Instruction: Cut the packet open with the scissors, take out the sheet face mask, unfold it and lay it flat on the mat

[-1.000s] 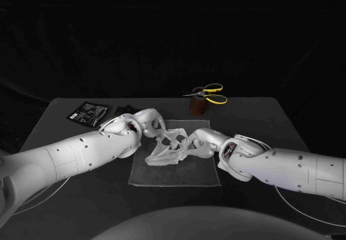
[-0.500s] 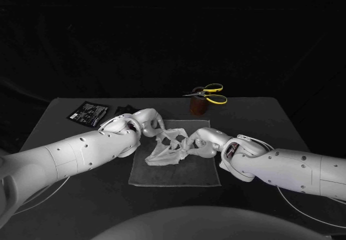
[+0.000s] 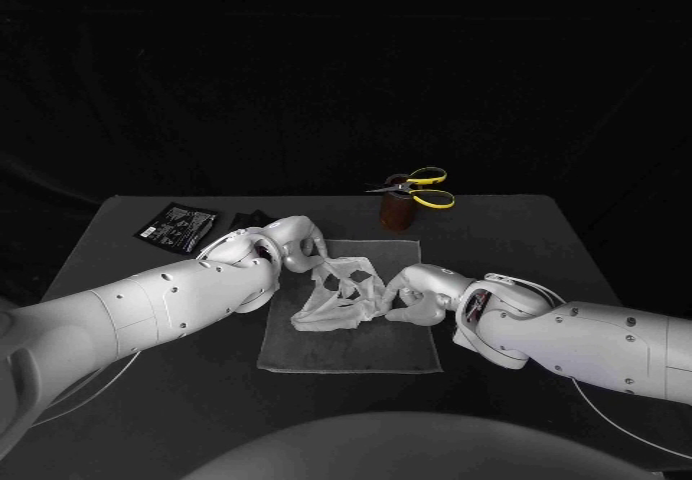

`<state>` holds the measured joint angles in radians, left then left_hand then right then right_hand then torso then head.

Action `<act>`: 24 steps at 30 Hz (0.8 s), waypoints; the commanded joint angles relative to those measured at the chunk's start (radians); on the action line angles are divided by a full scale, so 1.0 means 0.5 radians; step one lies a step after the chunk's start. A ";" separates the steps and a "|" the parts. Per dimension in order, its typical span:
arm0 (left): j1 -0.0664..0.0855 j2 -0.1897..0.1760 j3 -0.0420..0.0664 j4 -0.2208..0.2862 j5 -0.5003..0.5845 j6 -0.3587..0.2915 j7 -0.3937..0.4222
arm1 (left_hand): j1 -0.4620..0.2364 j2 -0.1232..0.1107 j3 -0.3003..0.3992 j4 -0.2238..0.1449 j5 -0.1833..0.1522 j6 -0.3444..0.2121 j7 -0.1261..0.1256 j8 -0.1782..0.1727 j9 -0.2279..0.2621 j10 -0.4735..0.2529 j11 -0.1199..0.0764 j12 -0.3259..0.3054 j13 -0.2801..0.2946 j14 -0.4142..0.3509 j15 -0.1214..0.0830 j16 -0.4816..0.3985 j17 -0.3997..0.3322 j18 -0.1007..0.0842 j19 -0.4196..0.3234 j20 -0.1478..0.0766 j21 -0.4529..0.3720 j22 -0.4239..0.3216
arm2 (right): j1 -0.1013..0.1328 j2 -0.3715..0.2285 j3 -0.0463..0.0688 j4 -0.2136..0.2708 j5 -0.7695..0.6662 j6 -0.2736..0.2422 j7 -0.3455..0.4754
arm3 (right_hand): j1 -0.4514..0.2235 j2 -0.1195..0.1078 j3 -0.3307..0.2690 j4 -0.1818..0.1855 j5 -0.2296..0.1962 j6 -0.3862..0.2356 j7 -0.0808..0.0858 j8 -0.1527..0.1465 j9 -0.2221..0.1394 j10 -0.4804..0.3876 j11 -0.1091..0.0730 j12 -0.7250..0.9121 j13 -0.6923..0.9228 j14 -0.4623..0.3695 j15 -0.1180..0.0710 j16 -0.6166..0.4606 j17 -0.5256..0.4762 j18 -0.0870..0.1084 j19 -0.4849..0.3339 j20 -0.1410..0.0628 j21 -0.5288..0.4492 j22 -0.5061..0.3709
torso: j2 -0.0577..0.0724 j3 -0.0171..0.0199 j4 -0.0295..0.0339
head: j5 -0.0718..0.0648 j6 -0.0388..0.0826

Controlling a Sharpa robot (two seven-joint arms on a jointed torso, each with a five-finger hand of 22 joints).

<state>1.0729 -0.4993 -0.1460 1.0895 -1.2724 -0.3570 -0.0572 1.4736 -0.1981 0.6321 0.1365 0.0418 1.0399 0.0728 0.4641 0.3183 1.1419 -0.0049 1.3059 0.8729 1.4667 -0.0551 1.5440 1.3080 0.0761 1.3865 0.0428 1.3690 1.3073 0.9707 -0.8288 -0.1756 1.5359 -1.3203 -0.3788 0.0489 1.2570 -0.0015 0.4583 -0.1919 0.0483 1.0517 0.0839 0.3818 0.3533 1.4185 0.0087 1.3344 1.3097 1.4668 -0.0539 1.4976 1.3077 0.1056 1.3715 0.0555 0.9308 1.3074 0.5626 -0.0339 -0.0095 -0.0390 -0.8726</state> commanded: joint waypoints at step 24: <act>0.002 0.032 -0.002 -0.054 -0.009 0.015 0.031 | -0.030 -0.004 0.021 -0.007 0.013 0.001 0.017 0.013 0.133 0.007 0.003 0.009 0.001 0.143 -0.012 0.005 0.323 -0.012 0.014 -0.005 0.009 0.059 | -0.002 -0.132 0.000 0.048 -0.190 0.235 0.004 | -0.016 0.006 0.010 -0.007 0.000 0.011 -0.010 0.029 0.011 0.034 -0.012 0.021 0.074 0.146 -0.009 0.014 0.247 0.007 0.006 -0.010 0.011 0.236 | 0.001 -0.0017 0.000 | -0.004 0.000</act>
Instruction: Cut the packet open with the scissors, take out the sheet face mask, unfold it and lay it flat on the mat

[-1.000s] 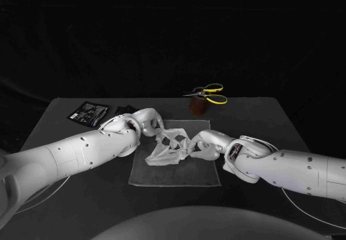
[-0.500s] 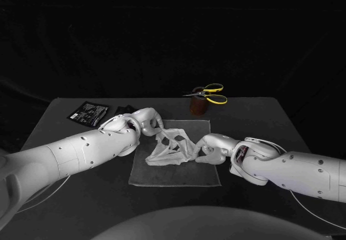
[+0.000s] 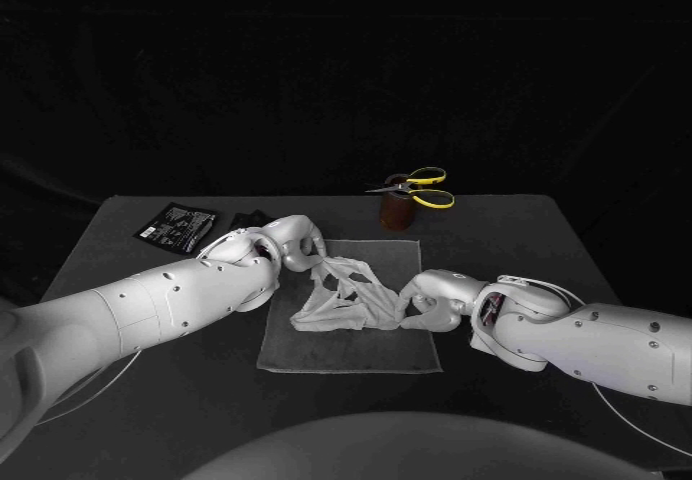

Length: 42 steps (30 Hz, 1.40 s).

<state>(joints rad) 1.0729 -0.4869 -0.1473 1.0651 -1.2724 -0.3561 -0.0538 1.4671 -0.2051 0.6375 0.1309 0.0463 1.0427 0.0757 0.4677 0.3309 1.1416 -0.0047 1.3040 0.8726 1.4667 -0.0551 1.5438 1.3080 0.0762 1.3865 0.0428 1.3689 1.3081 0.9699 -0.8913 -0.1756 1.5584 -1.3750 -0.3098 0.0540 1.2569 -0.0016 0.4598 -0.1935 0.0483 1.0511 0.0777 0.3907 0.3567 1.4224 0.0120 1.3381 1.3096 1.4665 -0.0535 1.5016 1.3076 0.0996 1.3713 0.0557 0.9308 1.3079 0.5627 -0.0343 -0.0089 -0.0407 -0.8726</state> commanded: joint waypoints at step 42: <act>0.012 0.106 0.011 -0.109 -0.027 -0.172 0.165 | -0.026 0.007 0.030 -0.011 0.004 -0.008 0.010 0.013 0.120 0.010 0.003 0.015 0.007 0.148 -0.012 0.009 0.340 -0.017 0.026 -0.005 0.023 0.073 | 0.074 0.001 0.002 -0.048 -0.348 0.183 -0.068 | -0.020 0.000 0.009 -0.006 0.000 0.013 -0.002 0.024 0.010 0.033 -0.022 0.019 0.081 0.147 -0.012 0.006 0.249 0.018 0.007 -0.013 0.017 0.236 | 0.004 0.0020 0.000 | -0.017 0.000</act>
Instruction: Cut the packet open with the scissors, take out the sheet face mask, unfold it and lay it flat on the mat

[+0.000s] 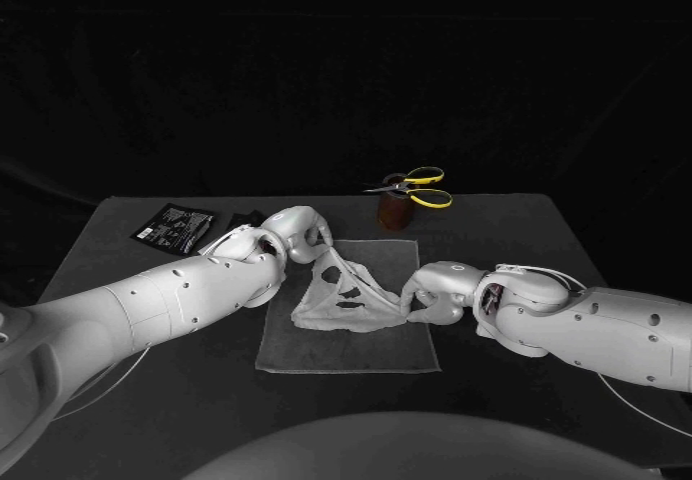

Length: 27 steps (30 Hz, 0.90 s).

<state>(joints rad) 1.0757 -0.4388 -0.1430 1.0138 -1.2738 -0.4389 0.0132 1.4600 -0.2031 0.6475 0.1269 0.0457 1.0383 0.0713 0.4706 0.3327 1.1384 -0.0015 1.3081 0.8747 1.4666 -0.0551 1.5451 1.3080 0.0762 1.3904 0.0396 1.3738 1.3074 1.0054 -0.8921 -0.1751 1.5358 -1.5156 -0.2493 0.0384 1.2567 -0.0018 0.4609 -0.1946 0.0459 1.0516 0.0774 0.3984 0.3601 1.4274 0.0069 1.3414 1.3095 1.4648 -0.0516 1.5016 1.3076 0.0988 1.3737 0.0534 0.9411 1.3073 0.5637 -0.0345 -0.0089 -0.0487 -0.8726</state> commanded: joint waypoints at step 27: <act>0.012 0.011 0.002 -0.053 -0.023 0.146 -0.040 | -0.044 -0.001 0.027 -0.007 0.005 -0.021 0.027 0.009 0.132 -0.044 0.003 -0.033 -0.084 0.147 -0.008 0.006 0.337 -0.016 0.015 0.004 0.012 0.073 | 0.011 -0.013 0.001 0.023 0.012 -0.024 -0.077 | -0.074 -0.093 -0.038 -0.007 -0.001 -0.072 0.028 -0.020 -0.014 -0.166 0.010 -0.280 -0.182 0.125 -0.004 -0.048 0.148 0.049 -0.071 -0.006 -0.207 0.189 | -0.002 -0.0007 0.002 | -0.015 0.000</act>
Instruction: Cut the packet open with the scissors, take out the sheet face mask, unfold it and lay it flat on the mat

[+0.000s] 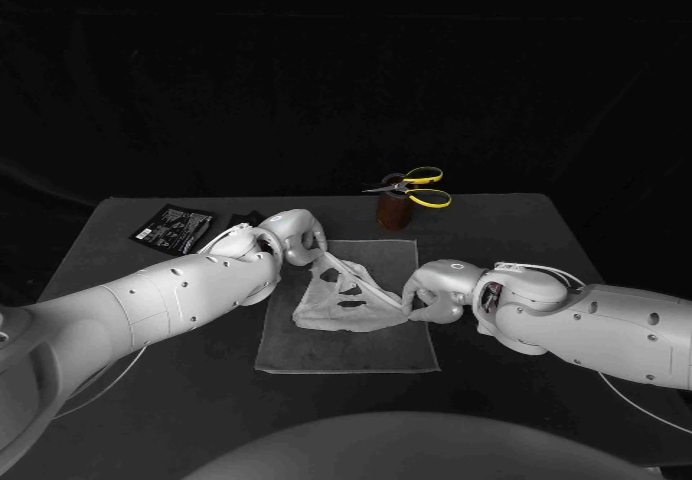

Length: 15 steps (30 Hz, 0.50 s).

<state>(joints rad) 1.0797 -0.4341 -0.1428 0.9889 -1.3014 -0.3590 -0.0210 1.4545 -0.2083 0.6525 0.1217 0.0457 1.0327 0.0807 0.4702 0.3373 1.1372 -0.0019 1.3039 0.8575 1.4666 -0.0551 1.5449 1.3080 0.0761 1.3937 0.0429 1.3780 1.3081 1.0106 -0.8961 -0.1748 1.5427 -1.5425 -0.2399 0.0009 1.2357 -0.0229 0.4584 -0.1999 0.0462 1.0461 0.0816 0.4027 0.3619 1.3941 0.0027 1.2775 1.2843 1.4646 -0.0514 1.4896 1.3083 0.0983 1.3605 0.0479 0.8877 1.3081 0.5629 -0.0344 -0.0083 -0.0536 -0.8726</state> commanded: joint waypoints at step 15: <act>0.012 -0.030 0.003 0.024 0.194 -0.039 0.163 | -0.178 -0.159 -0.219 -0.008 0.005 -0.402 0.104 -0.300 0.007 -0.463 0.095 -0.375 -0.619 0.116 0.073 -0.013 0.276 0.010 -0.083 0.067 -0.088 -0.026 | -0.001 -0.050 0.000 0.056 0.415 -0.411 0.109 | -0.142 -0.218 -0.295 0.093 0.020 -0.386 0.145 -0.210 -0.110 -0.286 0.132 -0.340 -0.323 0.053 0.096 -0.123 -0.015 0.092 -0.186 0.098 -0.449 0.090 | 0.000 -0.0012 0.002 | -0.005 0.000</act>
<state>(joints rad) 1.0840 -0.4486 -0.1425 0.9959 -1.2373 -0.3767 0.0263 1.3631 -0.2794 0.5492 0.1188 0.0462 0.8378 0.1318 0.3242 0.3424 0.9091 0.0447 1.1200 0.5496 1.4667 -0.0228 1.5440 1.3080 0.0761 1.3584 0.0780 1.3366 1.2972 1.0101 -0.9186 -0.1753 1.5681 -1.4143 -0.3573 0.0229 1.1615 -0.1347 0.3175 -0.1537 0.0529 0.8578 0.1564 0.3010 0.3076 1.2467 0.0697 1.1041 1.1199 1.4681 -0.0087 1.4242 1.2934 0.1248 1.2642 0.0953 0.6595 1.3074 0.5628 -0.0352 -0.0078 -0.0571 -0.8726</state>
